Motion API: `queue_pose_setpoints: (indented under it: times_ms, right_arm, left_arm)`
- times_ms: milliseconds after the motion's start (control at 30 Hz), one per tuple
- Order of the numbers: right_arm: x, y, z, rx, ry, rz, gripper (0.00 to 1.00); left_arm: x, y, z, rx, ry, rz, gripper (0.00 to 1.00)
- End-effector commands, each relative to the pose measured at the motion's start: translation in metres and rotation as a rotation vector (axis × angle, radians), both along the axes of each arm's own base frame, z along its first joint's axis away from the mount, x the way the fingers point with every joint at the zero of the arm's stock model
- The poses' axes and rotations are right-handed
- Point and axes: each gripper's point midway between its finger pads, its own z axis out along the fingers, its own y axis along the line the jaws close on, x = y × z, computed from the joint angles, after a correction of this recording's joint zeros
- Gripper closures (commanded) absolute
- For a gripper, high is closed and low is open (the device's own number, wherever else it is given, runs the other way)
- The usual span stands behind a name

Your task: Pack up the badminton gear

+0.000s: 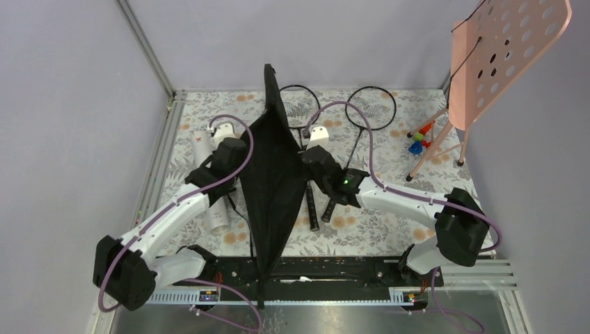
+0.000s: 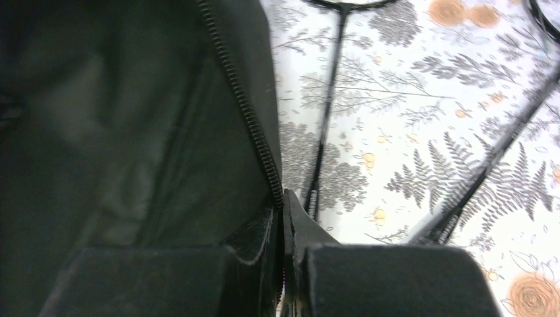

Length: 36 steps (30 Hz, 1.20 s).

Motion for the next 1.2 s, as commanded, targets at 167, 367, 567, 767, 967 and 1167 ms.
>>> queue_pose_setpoints:
  times_ms: [167,367,567,767,967,1167]
  right_arm:
    - [0.037,-0.072,-0.046,0.023,0.175,-0.247,1.0]
    - [0.029,-0.003,-0.013,0.199,0.167,0.109,0.84]
    - [0.016,0.026,0.02,0.271,0.121,0.311,0.54]
    - [0.024,0.008,0.013,0.218,0.084,0.229,0.21]
    - [0.044,-0.014,-0.033,0.049,0.196,0.046,0.11]
    - [0.06,-0.012,-0.081,-0.071,0.358,-0.076,0.1]
  left_arm:
    - [0.004,0.061,0.075,0.113,-0.196,0.204,1.0]
    - [0.016,0.031,0.091,-0.02,-0.246,0.104,1.0]
    - [0.044,0.014,0.09,-0.026,-0.225,0.096,1.0]
    - [0.068,-0.002,0.085,-0.025,-0.212,0.05,1.0]
    - [0.077,-0.008,0.075,-0.018,-0.205,0.011,1.0]
    - [0.071,0.009,0.059,0.034,-0.174,0.055,1.0]
